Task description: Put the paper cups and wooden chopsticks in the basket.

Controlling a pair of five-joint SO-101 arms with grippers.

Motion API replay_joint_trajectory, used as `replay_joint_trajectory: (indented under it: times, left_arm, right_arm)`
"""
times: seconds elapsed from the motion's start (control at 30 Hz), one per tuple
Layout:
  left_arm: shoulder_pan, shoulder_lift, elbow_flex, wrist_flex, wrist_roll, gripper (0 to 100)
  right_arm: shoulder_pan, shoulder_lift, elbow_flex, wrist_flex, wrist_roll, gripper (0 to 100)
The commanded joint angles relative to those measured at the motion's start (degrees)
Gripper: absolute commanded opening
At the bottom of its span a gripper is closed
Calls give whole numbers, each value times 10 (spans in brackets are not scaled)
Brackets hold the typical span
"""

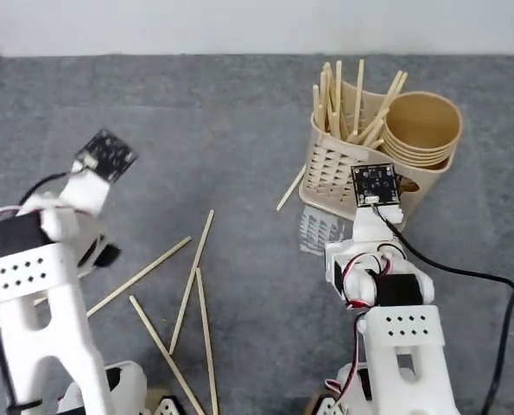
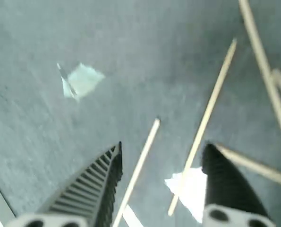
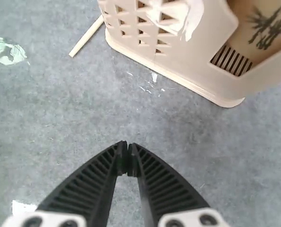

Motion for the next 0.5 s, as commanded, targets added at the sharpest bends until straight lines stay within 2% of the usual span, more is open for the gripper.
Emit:
replay_joint_trajectory:
  times: [0.0,0.23,0.47]
  left_arm:
    - [-50,-20,25,-31,-53,312]
    - [-136,-19,128,-179,-139,312]
    - [-163,6,147,-210,-200,259]
  right_arm:
    - [-3,-15,-5,-10,2,9]
    - [-3,-15,-5,-10,2,9]
    - [-4,-15,-5,-10,2,9]
